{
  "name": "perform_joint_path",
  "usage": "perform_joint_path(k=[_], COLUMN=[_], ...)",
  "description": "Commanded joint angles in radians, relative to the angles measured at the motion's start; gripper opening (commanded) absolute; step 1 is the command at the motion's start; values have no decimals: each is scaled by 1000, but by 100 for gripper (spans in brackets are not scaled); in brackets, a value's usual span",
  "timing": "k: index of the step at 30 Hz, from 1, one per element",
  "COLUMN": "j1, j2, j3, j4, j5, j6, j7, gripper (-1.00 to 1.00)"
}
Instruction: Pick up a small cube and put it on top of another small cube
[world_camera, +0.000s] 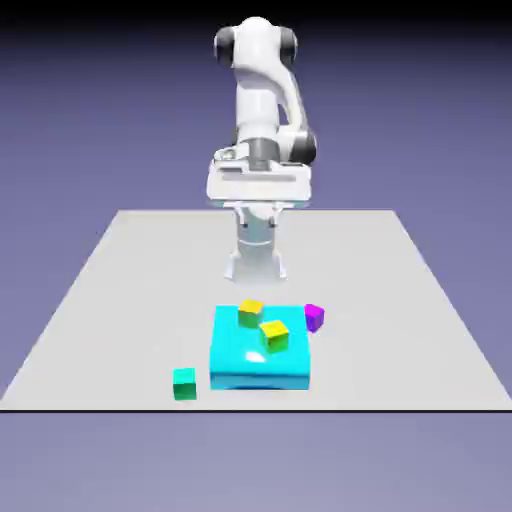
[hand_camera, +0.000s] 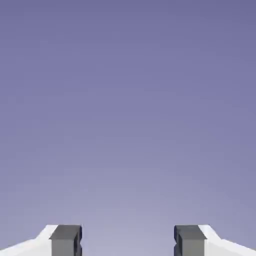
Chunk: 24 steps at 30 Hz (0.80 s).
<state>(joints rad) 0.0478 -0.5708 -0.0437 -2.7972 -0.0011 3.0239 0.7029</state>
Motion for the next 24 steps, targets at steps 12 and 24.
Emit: perform_joint_path(k=[12, 24], j1=[356, 713], j2=[-8, -16], j3=[-435, -870], j4=[128, 255], j5=[-11, -21], j6=[-130, -260], j7=[-379, -758], gripper=[0, 0])
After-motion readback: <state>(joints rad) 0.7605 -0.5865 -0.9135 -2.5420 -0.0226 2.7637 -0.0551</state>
